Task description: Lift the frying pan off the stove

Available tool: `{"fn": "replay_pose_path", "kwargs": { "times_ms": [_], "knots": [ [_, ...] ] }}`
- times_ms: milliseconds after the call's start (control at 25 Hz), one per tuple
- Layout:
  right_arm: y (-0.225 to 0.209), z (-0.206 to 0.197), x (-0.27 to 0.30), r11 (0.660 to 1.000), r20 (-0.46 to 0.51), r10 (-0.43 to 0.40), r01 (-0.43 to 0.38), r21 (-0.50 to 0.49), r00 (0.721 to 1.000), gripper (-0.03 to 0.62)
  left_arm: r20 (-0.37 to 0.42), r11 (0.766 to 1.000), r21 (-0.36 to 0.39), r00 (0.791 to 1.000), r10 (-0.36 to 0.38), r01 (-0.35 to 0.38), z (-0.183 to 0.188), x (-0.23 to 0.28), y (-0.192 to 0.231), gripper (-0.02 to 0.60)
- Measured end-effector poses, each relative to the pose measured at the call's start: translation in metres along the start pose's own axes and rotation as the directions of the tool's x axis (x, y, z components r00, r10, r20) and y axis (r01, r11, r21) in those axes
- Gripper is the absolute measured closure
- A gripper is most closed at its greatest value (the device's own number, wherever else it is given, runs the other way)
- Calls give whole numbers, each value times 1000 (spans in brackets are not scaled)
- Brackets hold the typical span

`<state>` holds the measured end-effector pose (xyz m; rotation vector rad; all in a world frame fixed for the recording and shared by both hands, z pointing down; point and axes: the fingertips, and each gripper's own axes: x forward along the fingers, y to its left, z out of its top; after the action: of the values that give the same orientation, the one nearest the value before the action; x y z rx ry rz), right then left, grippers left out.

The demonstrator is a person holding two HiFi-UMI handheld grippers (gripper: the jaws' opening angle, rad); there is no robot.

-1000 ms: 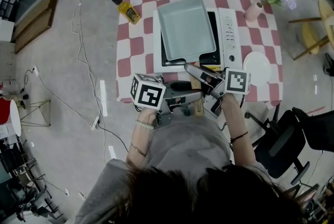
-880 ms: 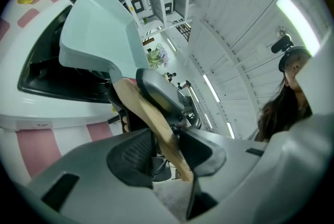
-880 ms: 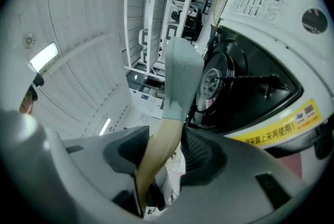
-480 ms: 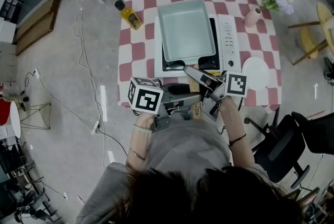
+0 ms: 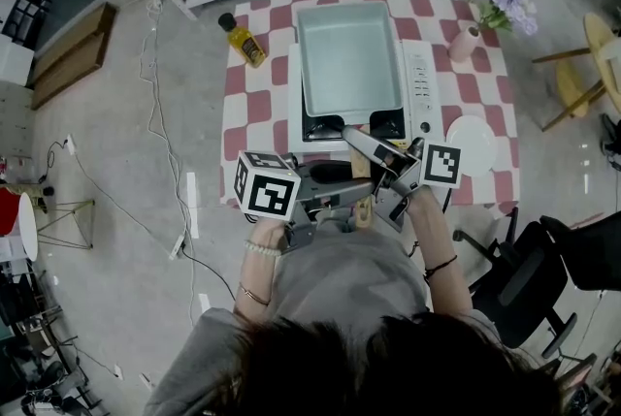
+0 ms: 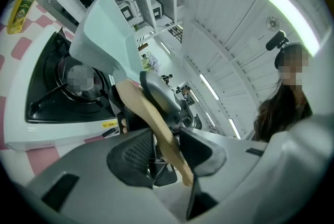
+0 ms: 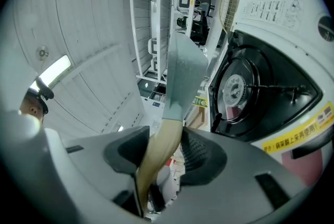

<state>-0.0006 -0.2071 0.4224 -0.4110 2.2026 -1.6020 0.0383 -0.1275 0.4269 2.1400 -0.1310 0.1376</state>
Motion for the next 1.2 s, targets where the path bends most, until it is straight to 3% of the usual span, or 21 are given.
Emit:
{"fn": "replay_pose_path", "kwargs": {
  "times_ms": [1200],
  "knots": [
    [69, 18, -4, 990, 19, 106, -103, -100, 994, 393, 58, 987, 163, 998, -4, -5, 27, -1, -55, 408]
  ]
}}
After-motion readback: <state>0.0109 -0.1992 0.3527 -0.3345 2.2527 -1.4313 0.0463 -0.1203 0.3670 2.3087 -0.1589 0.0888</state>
